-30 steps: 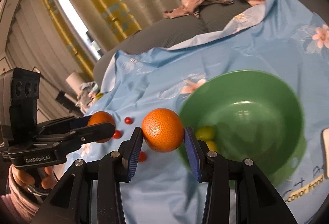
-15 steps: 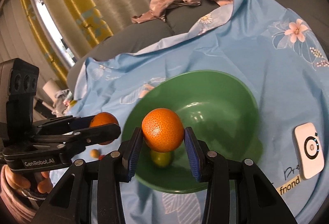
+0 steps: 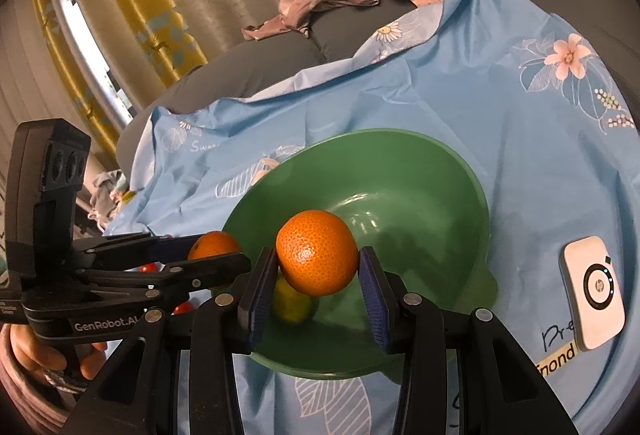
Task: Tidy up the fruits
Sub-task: 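Carry both oranges over the green bowl and open both tools to drop them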
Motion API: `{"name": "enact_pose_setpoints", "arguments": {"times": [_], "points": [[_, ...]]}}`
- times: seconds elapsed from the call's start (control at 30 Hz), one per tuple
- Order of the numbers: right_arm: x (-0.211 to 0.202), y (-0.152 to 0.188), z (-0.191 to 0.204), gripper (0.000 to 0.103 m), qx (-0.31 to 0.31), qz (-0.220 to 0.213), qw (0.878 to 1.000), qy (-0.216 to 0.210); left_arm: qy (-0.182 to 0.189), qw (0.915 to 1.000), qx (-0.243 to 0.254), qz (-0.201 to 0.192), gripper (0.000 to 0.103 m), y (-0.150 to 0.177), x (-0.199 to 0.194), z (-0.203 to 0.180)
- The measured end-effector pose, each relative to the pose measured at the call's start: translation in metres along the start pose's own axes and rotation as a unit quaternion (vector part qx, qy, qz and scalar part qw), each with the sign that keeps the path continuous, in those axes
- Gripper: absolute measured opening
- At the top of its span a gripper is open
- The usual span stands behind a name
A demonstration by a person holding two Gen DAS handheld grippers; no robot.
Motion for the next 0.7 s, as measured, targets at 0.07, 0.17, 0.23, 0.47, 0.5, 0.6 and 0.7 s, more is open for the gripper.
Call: {"name": "enact_pose_setpoints", "arguments": {"times": [0.07, 0.17, 0.23, 0.47, 0.5, 0.6, 0.7], "points": [[0.001, 0.000, 0.000, 0.043, 0.000, 0.002, 1.000, 0.002, -0.001, 1.0000, 0.000, 0.000, 0.043, 0.000, 0.000, 0.000], [-0.001, -0.001, 0.001, 0.043, 0.003, -0.003, 1.000, 0.002, -0.003, 1.0000, 0.000, -0.001, 0.043, -0.001, -0.001, 0.000], [-0.005, -0.003, 0.001, 0.043, 0.003, -0.007, 1.000, 0.004, -0.004, 1.0000, -0.001, -0.004, 0.047, -0.001, -0.004, 0.000], [-0.011, 0.000, 0.002, 0.043, 0.004, -0.008, 1.000, 0.008, -0.010, 0.9997, -0.005, -0.022, 0.070, 0.001, -0.024, 0.001], [-0.012, 0.001, 0.004, 0.043, 0.004, -0.008, 1.000, 0.006, -0.012, 0.9996, -0.005, -0.025, 0.072, 0.003, -0.029, 0.002], [-0.016, 0.002, 0.010, 0.043, -0.002, -0.007, 1.000, 0.003, -0.021, 0.9994, -0.001, -0.028, 0.081, 0.012, -0.040, 0.003], [-0.019, 0.004, 0.018, 0.043, -0.012, -0.007, 1.000, 0.000, -0.023, 0.9992, -0.007, -0.033, 0.082, 0.027, -0.055, 0.006]]}}
Point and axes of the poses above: each gripper's, at about its wrist camera, not at the fingertips, and x roughly the way its jaws point, z to its left, y to its underside, the point moved 10 cm from there along x, roughly the way its jaws point, and after that the axes turned 2 degrees about x, right-handed, at the moved point
